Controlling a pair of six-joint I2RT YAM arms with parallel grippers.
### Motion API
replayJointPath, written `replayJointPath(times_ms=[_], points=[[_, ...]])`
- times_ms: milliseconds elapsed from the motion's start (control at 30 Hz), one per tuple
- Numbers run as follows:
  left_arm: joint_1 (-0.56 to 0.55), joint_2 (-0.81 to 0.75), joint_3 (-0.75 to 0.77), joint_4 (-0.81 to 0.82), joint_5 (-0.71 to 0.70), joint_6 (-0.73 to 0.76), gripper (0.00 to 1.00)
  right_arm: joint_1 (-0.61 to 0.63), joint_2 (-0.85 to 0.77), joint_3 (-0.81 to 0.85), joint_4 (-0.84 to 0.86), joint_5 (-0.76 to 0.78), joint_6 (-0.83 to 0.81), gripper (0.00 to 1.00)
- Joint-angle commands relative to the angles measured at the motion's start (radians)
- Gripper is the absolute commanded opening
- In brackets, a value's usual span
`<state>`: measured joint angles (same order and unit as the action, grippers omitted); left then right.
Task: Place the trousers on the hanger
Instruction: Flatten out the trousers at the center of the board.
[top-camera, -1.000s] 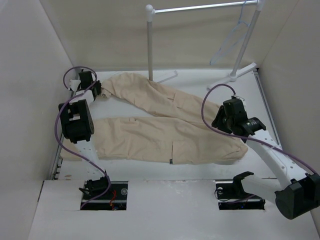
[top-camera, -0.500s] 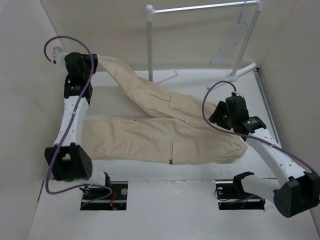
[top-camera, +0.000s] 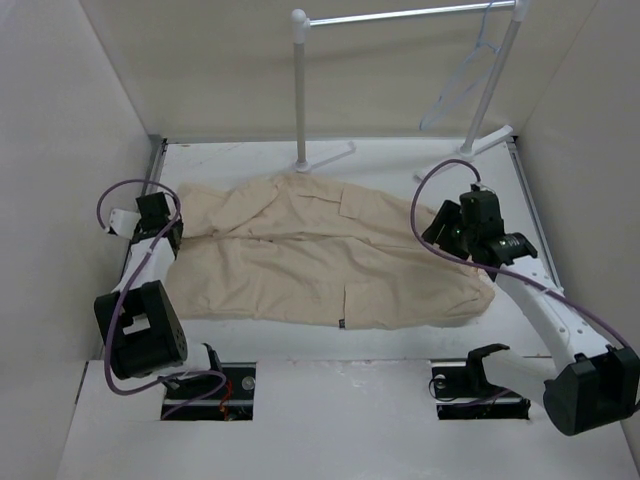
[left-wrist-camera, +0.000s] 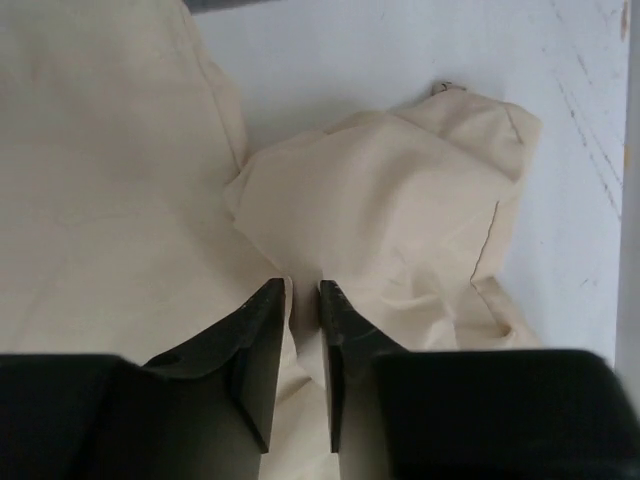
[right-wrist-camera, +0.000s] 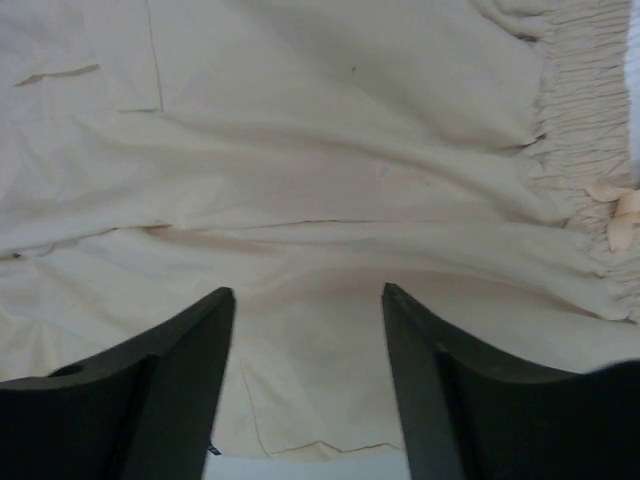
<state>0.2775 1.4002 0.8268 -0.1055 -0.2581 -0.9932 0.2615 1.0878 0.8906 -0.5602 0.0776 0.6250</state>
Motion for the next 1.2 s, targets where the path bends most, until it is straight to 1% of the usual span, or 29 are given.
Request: replayJointPath(times_ms=[0,33,100,133,200,233,267,300,333,367,400,467,567,800,833,867,933,967,1000,1067,1167], points=[[-0.001,-0.059,0.075,0.040,-0.064,0.008,0.25,-0.061,0.017,0.063,0.025,0.016,0.018,0.62],[-0.007,-0.066,0.101,0.029,-0.070,0.019,0.31,-0.084,0.036,0.076,0.031,0.016,0.028,0.52],[-0.033,-0.072,0.149,0.021,-0.082,0.048,0.42,-0.138,0.081,0.096,0.049,0.022,0.048,0.26],[-0.046,-0.070,0.172,0.020,-0.098,0.068,0.46,-0.170,0.107,0.106,0.060,0.037,0.064,0.19],[-0.082,-0.034,0.234,0.012,-0.144,0.117,0.53,-0.224,0.171,0.128,0.083,0.079,0.077,0.19],[-0.097,-0.003,0.271,-0.002,-0.154,0.139,0.55,-0.247,0.211,0.145,0.085,0.102,0.081,0.22],[-0.114,0.034,0.316,-0.020,-0.159,0.155,0.56,-0.267,0.249,0.162,0.088,0.129,0.084,0.30],[-0.128,0.071,0.357,-0.032,-0.158,0.166,0.58,-0.282,0.291,0.175,0.094,0.160,0.085,0.41],[-0.139,0.112,0.394,-0.040,-0.150,0.175,0.59,-0.291,0.332,0.194,0.094,0.181,0.085,0.51],[-0.146,0.150,0.423,-0.046,-0.136,0.179,0.60,-0.301,0.375,0.211,0.097,0.195,0.084,0.58],[-0.152,0.184,0.446,-0.052,-0.118,0.176,0.60,-0.308,0.426,0.229,0.105,0.201,0.076,0.60],[-0.165,0.244,0.483,-0.054,-0.087,0.169,0.60,-0.319,0.516,0.269,0.091,0.203,0.059,0.63],[-0.175,0.292,0.511,-0.049,-0.073,0.162,0.60,-0.324,0.601,0.291,0.072,0.217,0.048,0.63],[-0.172,0.358,0.567,-0.054,-0.072,0.148,0.60,-0.339,0.716,0.359,0.040,0.203,0.045,0.55],[-0.169,0.365,0.572,-0.056,-0.072,0.146,0.61,-0.344,0.736,0.373,0.033,0.195,0.044,0.52],[-0.166,0.371,0.577,-0.059,-0.070,0.145,0.61,-0.350,0.754,0.387,0.028,0.183,0.039,0.47],[-0.162,0.381,0.584,-0.069,-0.069,0.142,0.62,-0.368,0.779,0.403,0.025,0.162,0.033,0.24],[-0.159,0.382,0.586,-0.075,-0.069,0.140,0.63,-0.380,0.781,0.404,0.025,0.162,0.038,0.15],[-0.157,0.384,0.589,-0.080,-0.069,0.140,0.63,-0.393,0.773,0.406,0.028,0.166,0.044,0.09],[-0.152,0.391,0.597,-0.092,-0.067,0.143,0.64,-0.419,0.752,0.409,0.036,0.183,0.056,0.04],[-0.140,0.410,0.615,-0.123,-0.061,0.154,0.65,-0.468,0.704,0.432,0.039,0.246,0.065,0.01]])
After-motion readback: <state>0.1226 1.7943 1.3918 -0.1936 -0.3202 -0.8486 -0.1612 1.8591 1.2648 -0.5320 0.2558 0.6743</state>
